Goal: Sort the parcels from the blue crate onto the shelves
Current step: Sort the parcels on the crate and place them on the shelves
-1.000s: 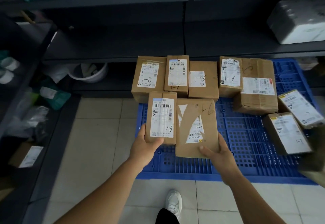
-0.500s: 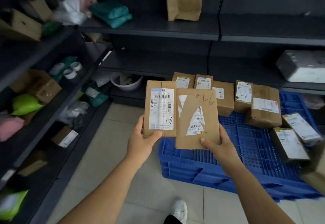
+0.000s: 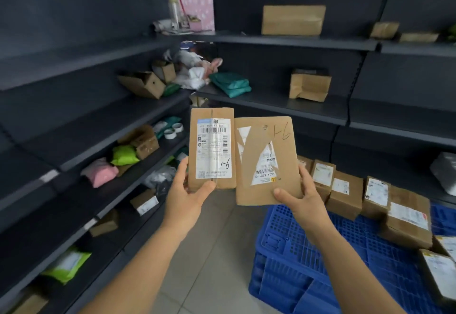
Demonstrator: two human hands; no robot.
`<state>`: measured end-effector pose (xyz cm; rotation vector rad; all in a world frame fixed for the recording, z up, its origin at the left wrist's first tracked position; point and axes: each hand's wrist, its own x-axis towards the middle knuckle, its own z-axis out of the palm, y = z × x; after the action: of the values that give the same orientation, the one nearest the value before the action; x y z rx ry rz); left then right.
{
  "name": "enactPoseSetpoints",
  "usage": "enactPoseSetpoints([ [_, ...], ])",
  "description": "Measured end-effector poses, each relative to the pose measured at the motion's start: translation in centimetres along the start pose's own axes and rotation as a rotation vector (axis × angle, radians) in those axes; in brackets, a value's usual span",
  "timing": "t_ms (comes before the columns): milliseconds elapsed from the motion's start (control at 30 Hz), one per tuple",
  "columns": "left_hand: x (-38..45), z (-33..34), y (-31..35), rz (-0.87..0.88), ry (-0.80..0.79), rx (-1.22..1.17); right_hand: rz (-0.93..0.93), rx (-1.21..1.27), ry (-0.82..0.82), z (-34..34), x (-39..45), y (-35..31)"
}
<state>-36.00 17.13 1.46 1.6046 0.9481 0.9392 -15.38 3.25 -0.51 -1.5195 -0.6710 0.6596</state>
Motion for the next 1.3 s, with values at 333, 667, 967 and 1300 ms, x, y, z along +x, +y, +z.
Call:
enactPoseSetpoints([
  [333,-0.9,-8.2,5.8,0.091,0.274,0.023,-0.138,-0.002,-0.239,7.4,2.4,-7.1],
  [667,-2.7,-16.8,10.5,0.133,0.567,0.064,-0.305,-0.050,-0.591,16.8,4.1,-13.7],
  [967,-6.4,-27.8,11.5,0.128,0.860,0.203,-0.409,-0.080,-0.845,30.0,1.1,-17.6],
  [1300,-8.6,-45.3,11.5,0.124,1.031,0.276,-0.520,-0.088,-0.932,47.4,-5.2,-21.7],
])
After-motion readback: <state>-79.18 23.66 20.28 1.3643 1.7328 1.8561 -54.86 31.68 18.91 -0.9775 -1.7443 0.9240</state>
